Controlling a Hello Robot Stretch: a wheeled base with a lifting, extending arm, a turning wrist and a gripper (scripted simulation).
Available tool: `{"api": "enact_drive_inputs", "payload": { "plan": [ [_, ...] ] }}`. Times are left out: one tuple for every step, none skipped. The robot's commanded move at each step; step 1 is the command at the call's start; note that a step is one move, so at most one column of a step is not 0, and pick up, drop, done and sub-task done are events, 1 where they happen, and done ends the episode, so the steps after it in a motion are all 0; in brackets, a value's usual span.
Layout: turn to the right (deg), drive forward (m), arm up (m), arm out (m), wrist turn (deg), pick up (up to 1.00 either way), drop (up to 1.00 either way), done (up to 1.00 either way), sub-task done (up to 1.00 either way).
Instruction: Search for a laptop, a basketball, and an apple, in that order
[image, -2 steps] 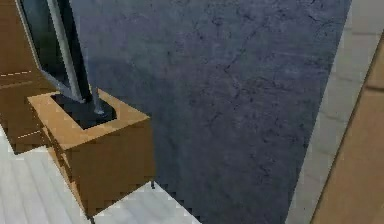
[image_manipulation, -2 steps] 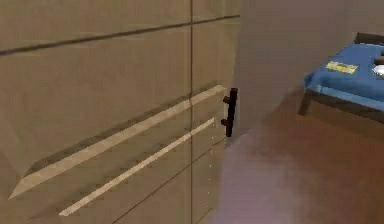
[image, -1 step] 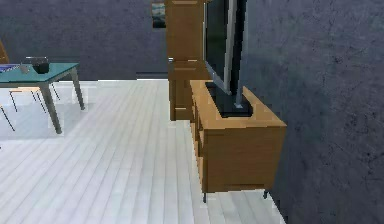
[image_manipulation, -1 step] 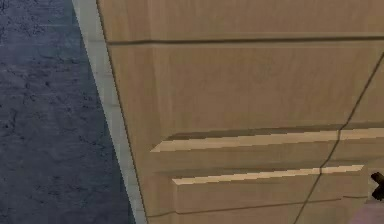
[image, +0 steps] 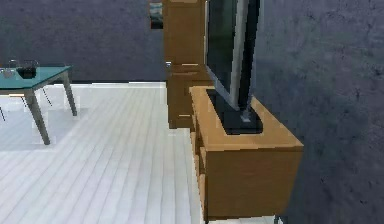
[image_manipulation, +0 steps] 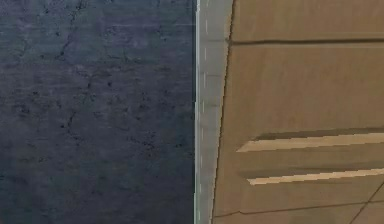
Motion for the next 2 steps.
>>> {"api": "enact_drive_inputs", "payload": {
  "plan": [
    [-15.0, 0.00, 0.00, 0.00, 0.0, 0.00, 0.00, 0.00, 0.00],
    [0.0, 1.00, 0.00, 0.00, 0.0, 0.00, 0.00, 0.00, 0.00]
  ]
}}
